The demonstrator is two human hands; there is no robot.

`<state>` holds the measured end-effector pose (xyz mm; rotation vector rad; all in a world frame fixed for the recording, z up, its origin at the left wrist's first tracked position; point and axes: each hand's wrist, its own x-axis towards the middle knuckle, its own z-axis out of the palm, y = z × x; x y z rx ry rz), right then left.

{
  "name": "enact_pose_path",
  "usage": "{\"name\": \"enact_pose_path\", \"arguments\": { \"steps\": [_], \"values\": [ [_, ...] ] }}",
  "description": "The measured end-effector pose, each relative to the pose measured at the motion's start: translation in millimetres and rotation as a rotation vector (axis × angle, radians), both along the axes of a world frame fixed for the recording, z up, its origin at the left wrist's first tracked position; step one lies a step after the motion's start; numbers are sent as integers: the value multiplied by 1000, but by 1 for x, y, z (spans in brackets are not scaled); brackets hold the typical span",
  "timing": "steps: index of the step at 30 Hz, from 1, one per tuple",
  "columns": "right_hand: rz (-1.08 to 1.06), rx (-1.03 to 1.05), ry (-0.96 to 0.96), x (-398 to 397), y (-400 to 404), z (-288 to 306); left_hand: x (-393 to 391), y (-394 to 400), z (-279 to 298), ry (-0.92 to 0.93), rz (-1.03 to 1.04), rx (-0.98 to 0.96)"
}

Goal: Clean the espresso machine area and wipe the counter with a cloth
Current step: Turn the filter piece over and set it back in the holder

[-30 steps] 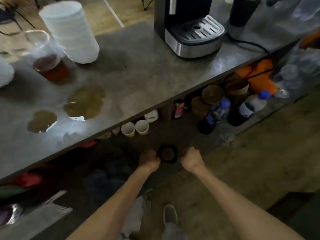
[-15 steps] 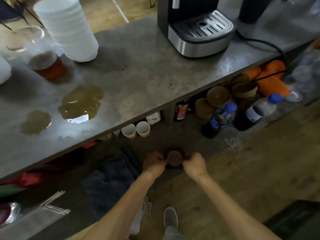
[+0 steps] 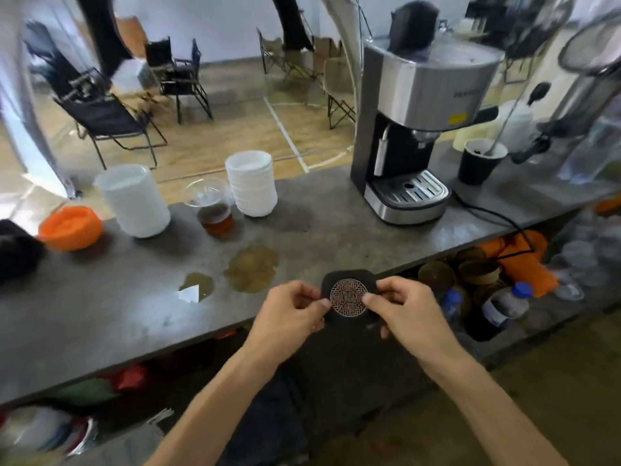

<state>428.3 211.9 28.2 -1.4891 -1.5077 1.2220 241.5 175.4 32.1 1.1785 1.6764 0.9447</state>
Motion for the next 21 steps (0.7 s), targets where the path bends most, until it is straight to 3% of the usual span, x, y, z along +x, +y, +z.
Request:
{"name": "enact_pose_path", "arguments": {
  "steps": [9,18,21],
  "values": [
    [277,57,84,-172,-6,57,-157,-59,63,7,297,154],
    [424,48,98,-408,-40,65,-357,-131,86,217,546,141],
    [430,115,13,-484,-35,71,-426,-126,88,282,623,141]
  ]
}}
